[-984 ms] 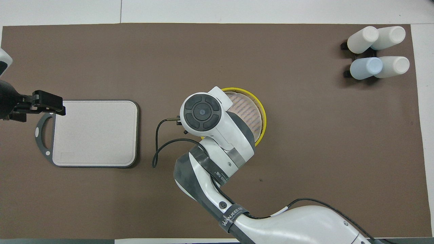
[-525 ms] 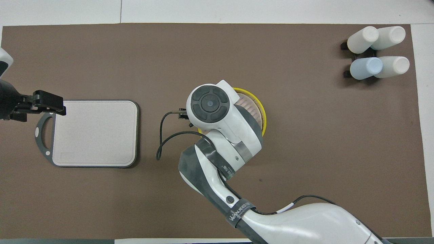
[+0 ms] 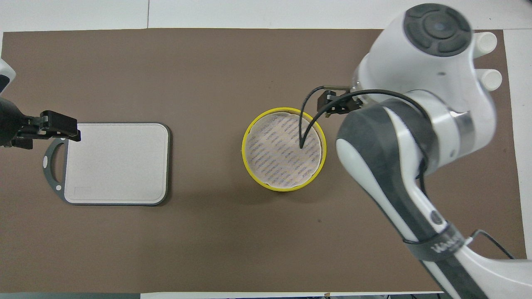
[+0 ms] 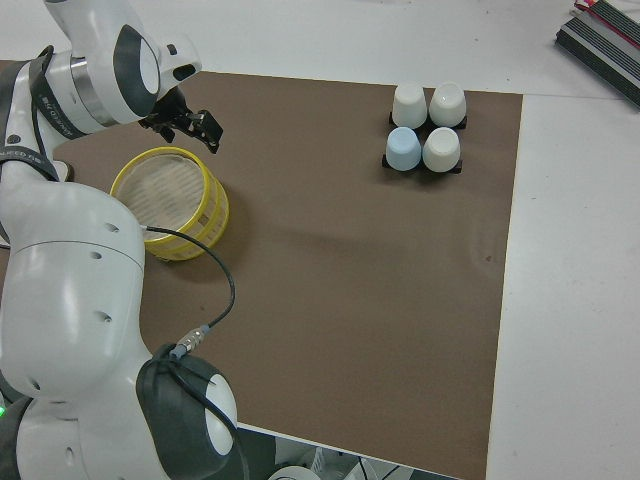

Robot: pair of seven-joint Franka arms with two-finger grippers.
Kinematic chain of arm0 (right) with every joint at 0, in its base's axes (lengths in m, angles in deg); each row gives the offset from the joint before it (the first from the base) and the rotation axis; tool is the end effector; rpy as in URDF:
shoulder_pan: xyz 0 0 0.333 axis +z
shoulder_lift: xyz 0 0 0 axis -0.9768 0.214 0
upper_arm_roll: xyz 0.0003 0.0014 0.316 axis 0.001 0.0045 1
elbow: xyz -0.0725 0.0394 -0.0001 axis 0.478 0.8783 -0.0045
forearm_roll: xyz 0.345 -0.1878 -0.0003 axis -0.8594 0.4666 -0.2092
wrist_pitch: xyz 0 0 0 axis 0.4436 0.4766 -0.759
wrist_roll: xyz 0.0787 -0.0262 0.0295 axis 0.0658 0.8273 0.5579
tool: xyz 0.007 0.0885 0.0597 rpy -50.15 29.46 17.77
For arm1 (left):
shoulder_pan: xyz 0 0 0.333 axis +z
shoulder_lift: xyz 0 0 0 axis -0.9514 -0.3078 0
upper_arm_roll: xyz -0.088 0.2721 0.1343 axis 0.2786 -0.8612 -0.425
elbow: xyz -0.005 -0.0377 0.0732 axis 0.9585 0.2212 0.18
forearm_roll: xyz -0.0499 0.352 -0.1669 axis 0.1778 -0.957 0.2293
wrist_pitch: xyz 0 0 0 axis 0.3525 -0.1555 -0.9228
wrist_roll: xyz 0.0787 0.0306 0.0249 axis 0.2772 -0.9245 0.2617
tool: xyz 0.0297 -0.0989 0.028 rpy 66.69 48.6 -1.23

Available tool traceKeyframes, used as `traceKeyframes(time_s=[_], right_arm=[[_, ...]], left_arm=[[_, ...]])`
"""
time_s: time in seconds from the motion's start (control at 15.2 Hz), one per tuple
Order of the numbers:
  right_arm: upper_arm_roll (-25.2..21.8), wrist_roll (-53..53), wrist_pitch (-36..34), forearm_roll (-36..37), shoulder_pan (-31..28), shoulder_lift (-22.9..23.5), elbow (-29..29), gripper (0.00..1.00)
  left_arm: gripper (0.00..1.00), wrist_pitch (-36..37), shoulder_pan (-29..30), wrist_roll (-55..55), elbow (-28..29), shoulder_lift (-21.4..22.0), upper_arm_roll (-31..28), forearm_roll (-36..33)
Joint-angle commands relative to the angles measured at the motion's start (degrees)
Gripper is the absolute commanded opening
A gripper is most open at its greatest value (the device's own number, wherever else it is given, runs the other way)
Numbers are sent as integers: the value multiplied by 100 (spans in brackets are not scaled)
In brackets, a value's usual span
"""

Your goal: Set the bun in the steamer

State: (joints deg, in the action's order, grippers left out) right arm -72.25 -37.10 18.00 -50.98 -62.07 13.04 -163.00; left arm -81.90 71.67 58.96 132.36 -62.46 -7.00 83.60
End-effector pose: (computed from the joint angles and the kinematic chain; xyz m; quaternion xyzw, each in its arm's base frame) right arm 0.6005 0.1838 0.5369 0.9983 -0.0527 -0.0233 0.0021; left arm 0.5352 -0.0494 0.6175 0.9990 0.0366 -0.0250 0.0084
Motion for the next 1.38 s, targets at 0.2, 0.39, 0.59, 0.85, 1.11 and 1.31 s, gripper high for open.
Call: traceKeyframes(time_s=[0.2, 0.39, 0.59, 0.85, 1.11, 1.31], right_arm=[[-5, -1317, -545, 32, -951, -328, -271, 100], [-331, -1326, -484, 32, -793, -407, -350, 100], [-348, -1387, -554, 32, -802, -1099, -998, 100], [-348, -1554, -397, -56, -802, -1278, -1133, 100], [-559, -1545, -159, -91, -793, -1207, -1045, 100], [-559, -1580, 51, -73, -802, -1198, -1045, 100]], left_arm=[[100, 81, 5, 83, -143, -54, -26, 71], [100, 81, 5, 83, -134, -45, -26, 71], [100, 81, 5, 92, -134, -45, -26, 71], [100, 81, -4, 83, -143, -54, -26, 71], [100, 81, -4, 83, -134, -45, -26, 71], [100, 81, -4, 83, -143, -54, -26, 71]])
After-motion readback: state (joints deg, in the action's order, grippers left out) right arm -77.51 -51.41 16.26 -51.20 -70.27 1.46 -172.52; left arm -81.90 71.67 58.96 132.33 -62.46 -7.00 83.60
